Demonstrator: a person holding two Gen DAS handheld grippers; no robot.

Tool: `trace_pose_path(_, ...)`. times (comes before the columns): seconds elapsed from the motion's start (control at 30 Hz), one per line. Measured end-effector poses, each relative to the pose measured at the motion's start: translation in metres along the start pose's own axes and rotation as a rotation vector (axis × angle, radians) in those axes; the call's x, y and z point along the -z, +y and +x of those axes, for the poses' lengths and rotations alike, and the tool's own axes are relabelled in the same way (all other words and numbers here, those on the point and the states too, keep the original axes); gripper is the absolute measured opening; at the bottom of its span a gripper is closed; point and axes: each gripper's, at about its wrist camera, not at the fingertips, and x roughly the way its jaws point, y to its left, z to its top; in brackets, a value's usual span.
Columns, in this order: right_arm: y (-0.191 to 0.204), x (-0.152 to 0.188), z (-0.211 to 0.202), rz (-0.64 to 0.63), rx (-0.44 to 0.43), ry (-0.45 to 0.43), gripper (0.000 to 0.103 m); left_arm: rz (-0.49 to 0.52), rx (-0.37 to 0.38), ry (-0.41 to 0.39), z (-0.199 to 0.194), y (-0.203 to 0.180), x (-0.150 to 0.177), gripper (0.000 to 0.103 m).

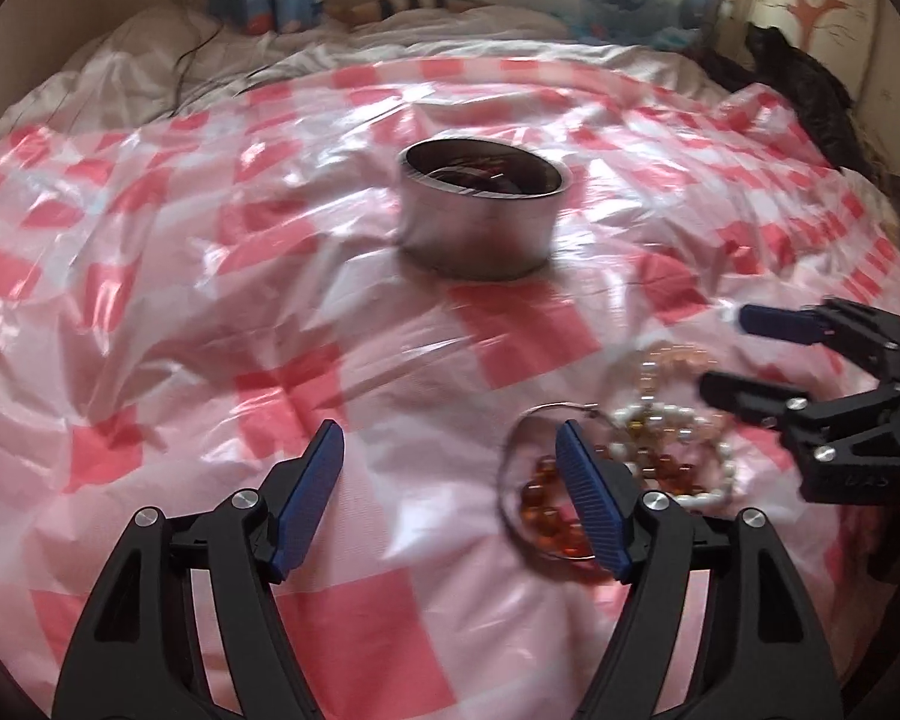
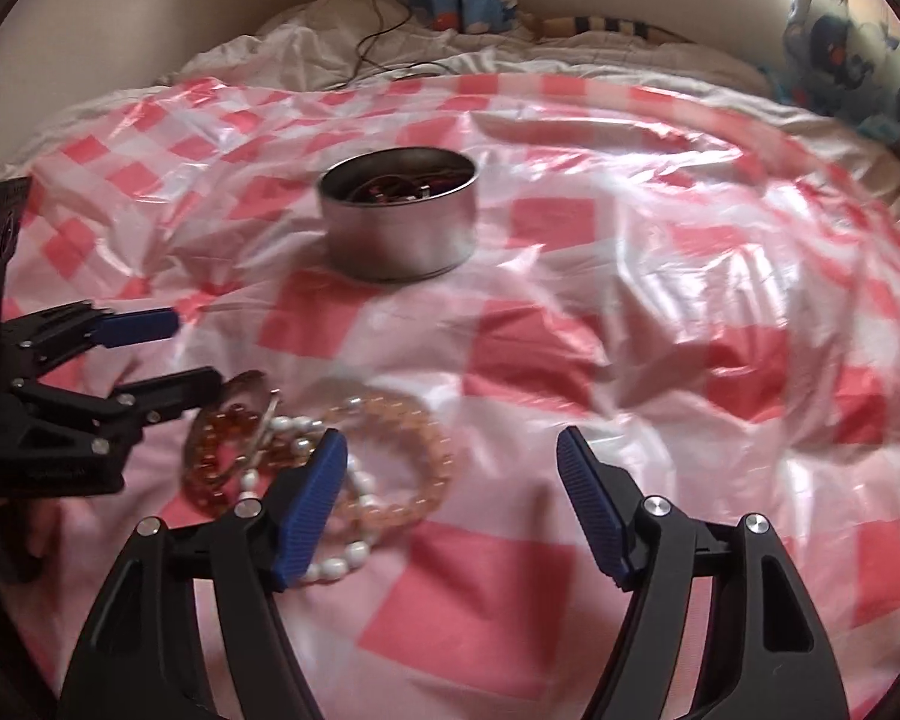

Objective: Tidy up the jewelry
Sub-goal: 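Close the left tool on the silver bangle in the pile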

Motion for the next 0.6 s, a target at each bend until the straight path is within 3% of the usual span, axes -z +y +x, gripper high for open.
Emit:
trace_pose_path(0.03, 0.002, 0.001, 0.001, -0.006, -0.006, 0.005, 0.057, 0.019, 0.016, -0.006, -0.001, -0.006, 0.0, 0.07)
trace_pose_path(0.23, 0.008, 0.002, 0.01, -0.019, -0.008, 0.027, 0.045, 0.041, 0.106, 0.036, 0.006, -0.016, 0.007, 0.069)
trace_pose_path(0.43, 0.011, 0.003, 0.009, -0.035, -0.038, 0.027, 0.028, -0.049, 0.318, 0.024, 0.0, -0.009, 0.008, 0.069)
trace_pose_path(0.47, 0.013, 0.003, 0.009, -0.043, -0.049, 0.032, 0.026, -0.046, 0.33, 0.025, 0.0, -0.011, 0.008, 0.069)
trace_pose_path(0.6, 0.012, 0.004, 0.011, -0.038, -0.039, 0.039, 0.021, -0.062, 0.238, 0.015, 0.003, -0.003, 0.007, 0.069)
